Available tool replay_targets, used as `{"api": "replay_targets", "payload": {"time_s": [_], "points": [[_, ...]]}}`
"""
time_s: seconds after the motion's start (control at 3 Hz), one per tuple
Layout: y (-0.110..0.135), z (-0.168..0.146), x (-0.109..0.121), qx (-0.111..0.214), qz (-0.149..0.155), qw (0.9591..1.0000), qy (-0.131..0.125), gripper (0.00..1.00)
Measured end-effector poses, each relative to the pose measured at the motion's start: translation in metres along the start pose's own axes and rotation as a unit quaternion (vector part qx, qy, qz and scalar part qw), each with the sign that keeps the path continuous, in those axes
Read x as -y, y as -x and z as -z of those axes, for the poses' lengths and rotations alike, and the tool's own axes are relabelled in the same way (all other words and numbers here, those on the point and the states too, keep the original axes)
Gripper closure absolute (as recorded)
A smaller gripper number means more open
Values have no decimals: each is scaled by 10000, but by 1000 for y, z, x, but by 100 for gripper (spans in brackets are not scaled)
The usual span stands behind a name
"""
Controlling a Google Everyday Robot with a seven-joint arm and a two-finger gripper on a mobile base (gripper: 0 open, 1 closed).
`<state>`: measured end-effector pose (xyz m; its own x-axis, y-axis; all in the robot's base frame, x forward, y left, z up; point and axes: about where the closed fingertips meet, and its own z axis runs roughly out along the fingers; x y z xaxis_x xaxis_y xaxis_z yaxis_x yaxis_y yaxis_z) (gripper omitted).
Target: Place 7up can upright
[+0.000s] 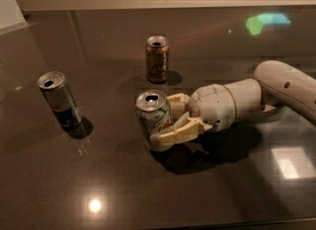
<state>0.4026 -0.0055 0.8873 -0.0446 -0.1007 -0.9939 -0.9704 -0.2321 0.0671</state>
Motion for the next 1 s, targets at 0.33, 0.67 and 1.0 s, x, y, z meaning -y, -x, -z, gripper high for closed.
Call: {"api": "replay_targets", "payload": {"time_s": [0.33,0.67,1.0], "points": [[-3,2,0,47,116,9999,-27,36],[-8,6,1,40,165,9998,-89,12],[-12,11,2,13,149,9998,-150,0]]}}
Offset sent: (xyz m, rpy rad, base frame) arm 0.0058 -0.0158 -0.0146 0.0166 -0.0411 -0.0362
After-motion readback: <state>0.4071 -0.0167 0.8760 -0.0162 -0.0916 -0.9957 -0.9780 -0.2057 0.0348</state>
